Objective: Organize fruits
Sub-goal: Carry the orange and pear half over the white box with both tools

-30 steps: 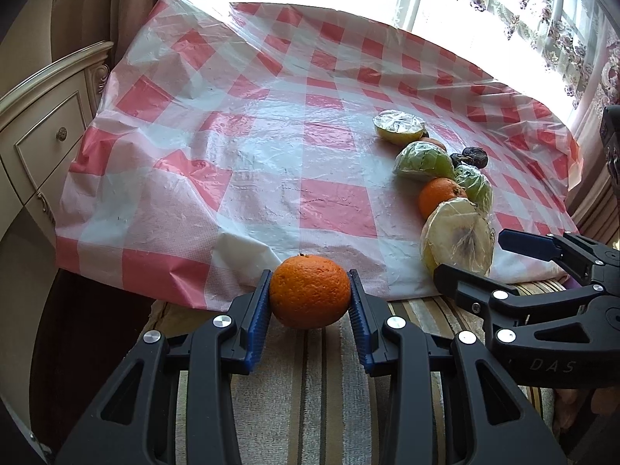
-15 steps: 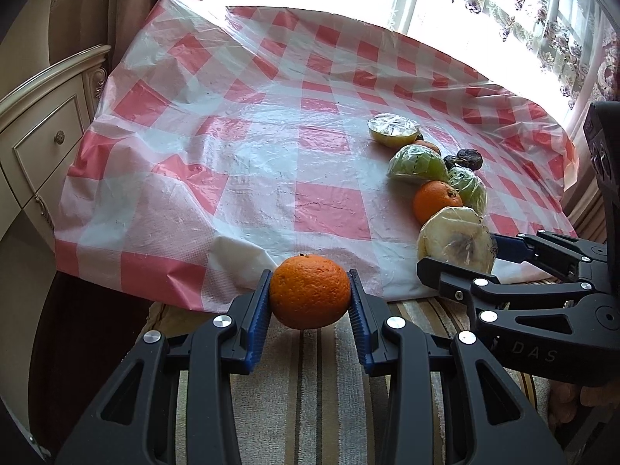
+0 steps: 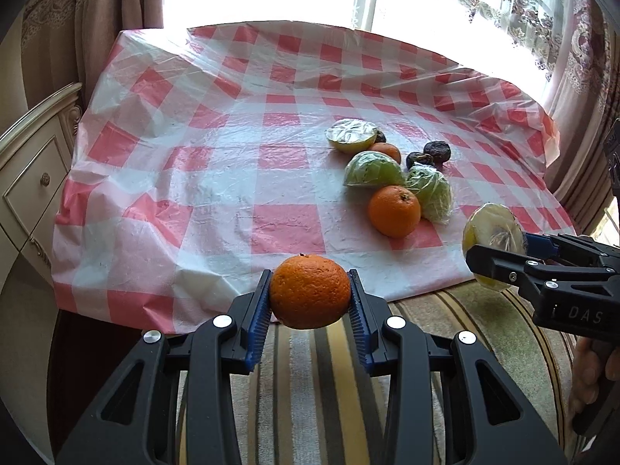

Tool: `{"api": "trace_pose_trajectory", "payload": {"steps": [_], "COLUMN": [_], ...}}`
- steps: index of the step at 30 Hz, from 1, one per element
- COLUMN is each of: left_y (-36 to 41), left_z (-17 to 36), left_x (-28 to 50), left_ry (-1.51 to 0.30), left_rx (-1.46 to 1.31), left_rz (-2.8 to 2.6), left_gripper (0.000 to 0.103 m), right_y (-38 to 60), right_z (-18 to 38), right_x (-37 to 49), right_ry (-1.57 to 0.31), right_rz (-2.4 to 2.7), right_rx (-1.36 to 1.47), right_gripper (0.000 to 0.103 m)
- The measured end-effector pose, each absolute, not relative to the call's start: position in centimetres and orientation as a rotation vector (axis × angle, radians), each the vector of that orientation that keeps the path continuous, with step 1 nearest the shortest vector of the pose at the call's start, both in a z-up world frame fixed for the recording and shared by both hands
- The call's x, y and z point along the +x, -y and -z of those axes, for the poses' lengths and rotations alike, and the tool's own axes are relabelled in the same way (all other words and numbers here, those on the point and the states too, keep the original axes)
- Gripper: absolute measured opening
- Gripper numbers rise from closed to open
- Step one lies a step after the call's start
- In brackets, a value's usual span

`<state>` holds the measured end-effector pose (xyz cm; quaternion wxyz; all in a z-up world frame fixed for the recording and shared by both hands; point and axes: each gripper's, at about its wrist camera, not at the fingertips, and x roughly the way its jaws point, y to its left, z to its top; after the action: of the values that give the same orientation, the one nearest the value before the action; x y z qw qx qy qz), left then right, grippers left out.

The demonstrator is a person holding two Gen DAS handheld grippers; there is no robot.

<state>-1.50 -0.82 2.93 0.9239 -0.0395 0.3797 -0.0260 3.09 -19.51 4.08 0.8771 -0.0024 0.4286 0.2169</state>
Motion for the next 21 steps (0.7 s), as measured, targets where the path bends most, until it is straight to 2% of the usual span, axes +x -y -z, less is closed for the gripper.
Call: {"api": "trace_pose_trajectory", "payload": {"steps": [9, 21], "left_y": [7.8, 20.9], "left_z": [-4.5, -5.8], "left_x": [0.3, 2.0], "left_ry": [-0.776, -0.760], "left_rx": [0.031, 0.181], "left_rz": [0.210, 0.461], "left_gripper": [0.035, 0.035], "right_y": [28.9, 41.4], "right_z": [-4.8, -4.4], "right_x": [2.1, 0.6], "right_ry": [-0.876, -0.853], "right_rz": [-0.304, -0.066], "right_rx": [0.113, 0.218], "right_gripper": [0.063, 0.063]}}
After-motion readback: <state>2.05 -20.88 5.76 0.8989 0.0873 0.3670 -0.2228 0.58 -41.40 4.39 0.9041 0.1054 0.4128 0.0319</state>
